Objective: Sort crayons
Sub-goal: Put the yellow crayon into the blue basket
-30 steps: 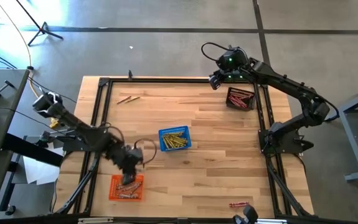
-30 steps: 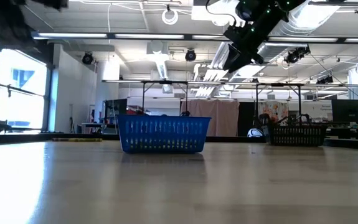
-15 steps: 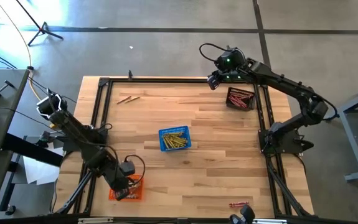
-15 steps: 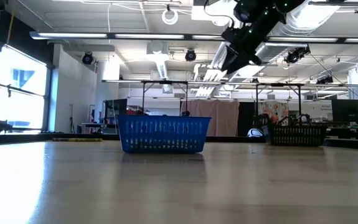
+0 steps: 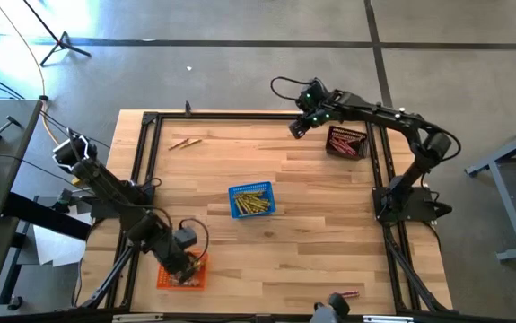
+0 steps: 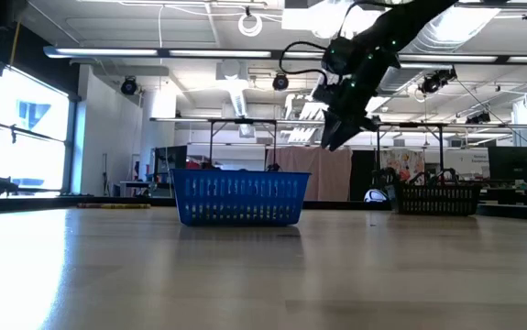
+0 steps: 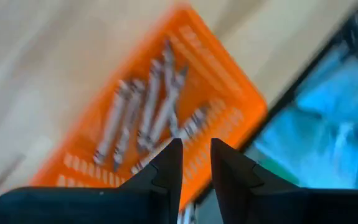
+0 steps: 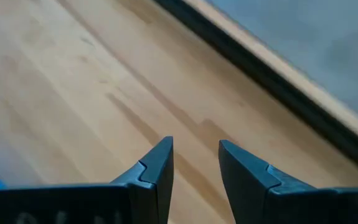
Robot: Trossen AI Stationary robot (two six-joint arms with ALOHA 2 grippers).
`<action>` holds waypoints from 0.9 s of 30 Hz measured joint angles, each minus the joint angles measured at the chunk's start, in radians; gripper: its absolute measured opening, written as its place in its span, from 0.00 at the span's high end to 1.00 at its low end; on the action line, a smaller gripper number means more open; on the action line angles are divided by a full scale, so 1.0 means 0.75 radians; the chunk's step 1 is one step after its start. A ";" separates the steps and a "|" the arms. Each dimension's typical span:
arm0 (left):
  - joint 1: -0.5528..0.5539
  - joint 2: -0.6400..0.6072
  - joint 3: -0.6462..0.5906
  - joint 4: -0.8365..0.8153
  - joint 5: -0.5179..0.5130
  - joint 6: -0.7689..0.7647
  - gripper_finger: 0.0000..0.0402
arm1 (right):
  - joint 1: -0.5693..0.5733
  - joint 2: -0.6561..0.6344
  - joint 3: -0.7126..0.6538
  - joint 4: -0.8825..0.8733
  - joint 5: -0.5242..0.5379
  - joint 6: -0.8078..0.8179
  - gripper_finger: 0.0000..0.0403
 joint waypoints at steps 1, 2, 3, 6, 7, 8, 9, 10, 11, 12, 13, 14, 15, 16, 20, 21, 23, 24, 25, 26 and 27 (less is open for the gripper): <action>0.023 -0.002 0.000 -0.018 -0.011 -0.005 0.82 | 0.001 0.001 0.000 0.004 -0.030 0.008 0.72; 0.050 -0.006 0.000 -0.043 -0.024 0.001 0.82 | 0.002 0.000 0.000 0.018 -0.061 0.008 0.72; 0.082 -0.012 0.001 -0.079 -0.036 0.023 0.82 | 0.006 -0.003 0.000 0.037 -0.087 0.006 0.72; 0.202 -0.027 0.001 -0.211 -0.061 0.153 0.82 | 0.009 -0.028 0.005 0.082 -0.111 -0.014 0.72; 0.250 -0.034 0.001 -0.264 -0.078 0.205 0.82 | 0.009 -0.033 0.021 0.089 -0.114 -0.015 0.72; 0.300 -0.038 0.001 -0.318 -0.103 0.252 0.82 | 0.008 -0.038 0.037 0.100 -0.115 -0.017 0.72; 0.350 -0.042 0.001 -0.375 -0.132 0.299 0.82 | 0.004 -0.044 0.053 0.100 -0.114 -0.020 0.72; 0.403 -0.047 0.001 -0.436 -0.167 0.342 0.82 | 0.000 -0.049 0.068 0.094 -0.114 -0.035 0.72; 0.457 -0.053 0.001 -0.499 -0.204 0.381 0.82 | -0.001 -0.050 0.086 0.093 -0.115 -0.049 0.72; 0.512 -0.054 0.001 -0.554 -0.245 0.418 0.82 | -0.001 -0.053 0.103 0.095 -0.115 -0.063 0.72; 0.571 -0.053 0.002 -0.609 -0.287 0.449 0.82 | -0.002 -0.055 0.119 0.090 -0.115 -0.075 0.72; 0.632 -0.052 0.001 -0.669 -0.332 0.475 0.82 | -0.002 -0.057 0.137 0.087 -0.117 -0.088 0.72; 0.692 -0.052 0.002 -0.714 -0.382 0.500 0.82 | -0.001 -0.057 0.155 0.086 -0.122 -0.098 0.72; 0.769 -0.052 0.001 -0.751 -0.426 0.536 0.82 | -0.001 -0.057 0.172 0.081 -0.122 -0.106 0.72; 1.061 -0.052 0.001 -0.704 -0.517 0.839 0.81 | -0.001 -0.057 0.212 0.068 -0.125 -0.135 0.72; 1.138 -0.052 0.002 -0.677 -0.517 0.956 0.81 | -0.001 -0.057 0.218 0.066 -0.125 -0.138 0.72; 1.290 -0.052 0.001 -0.589 -0.491 1.187 0.81 | -0.001 -0.057 0.224 0.067 -0.126 -0.138 0.72; 1.367 -0.051 0.002 -0.542 -0.462 1.299 0.81 | -0.001 -0.057 0.224 0.065 -0.126 -0.138 0.72; 1.442 -0.051 0.001 -0.502 -0.427 1.392 0.81 | -0.001 -0.057 0.224 0.059 -0.126 -0.138 0.72; 1.514 -0.051 0.002 -0.467 -0.388 1.471 0.81 | -0.001 -0.057 0.224 0.049 -0.126 -0.138 0.72; 1.586 -0.051 0.002 -0.432 -0.349 1.546 0.81 | -0.001 -0.057 0.224 0.039 -0.127 -0.138 0.72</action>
